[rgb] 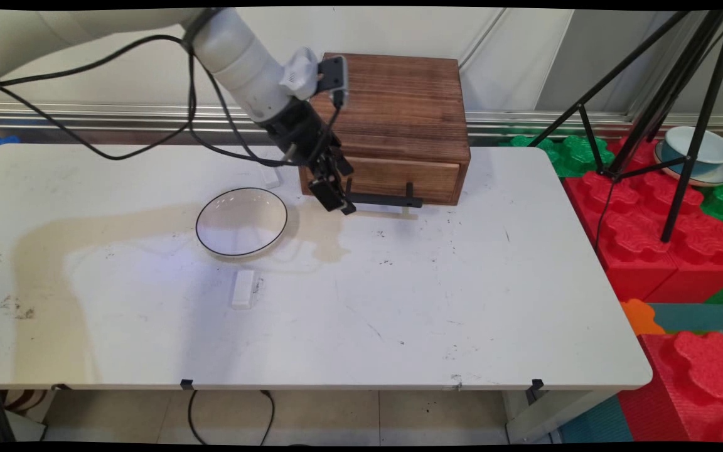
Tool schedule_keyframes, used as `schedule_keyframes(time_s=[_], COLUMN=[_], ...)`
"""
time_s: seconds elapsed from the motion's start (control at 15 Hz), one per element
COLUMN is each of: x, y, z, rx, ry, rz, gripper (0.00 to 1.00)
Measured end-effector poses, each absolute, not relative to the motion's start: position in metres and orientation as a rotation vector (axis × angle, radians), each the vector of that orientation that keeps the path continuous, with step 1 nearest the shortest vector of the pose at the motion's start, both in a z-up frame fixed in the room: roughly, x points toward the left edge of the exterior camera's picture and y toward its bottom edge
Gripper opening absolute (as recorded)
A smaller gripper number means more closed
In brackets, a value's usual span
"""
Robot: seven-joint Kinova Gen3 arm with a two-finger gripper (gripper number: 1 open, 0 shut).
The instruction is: Open the drawer
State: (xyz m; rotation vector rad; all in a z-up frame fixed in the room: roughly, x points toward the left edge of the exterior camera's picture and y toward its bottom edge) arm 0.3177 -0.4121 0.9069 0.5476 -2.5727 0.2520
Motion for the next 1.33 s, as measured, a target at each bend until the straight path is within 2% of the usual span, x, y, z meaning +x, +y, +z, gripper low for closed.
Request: schedule_keyframes(time_s=[1.33], x=[0.282], y=[-0.465], z=[0.848], rx=[0.431], ry=[-2.715], rz=[0.301], gripper=[1.0])
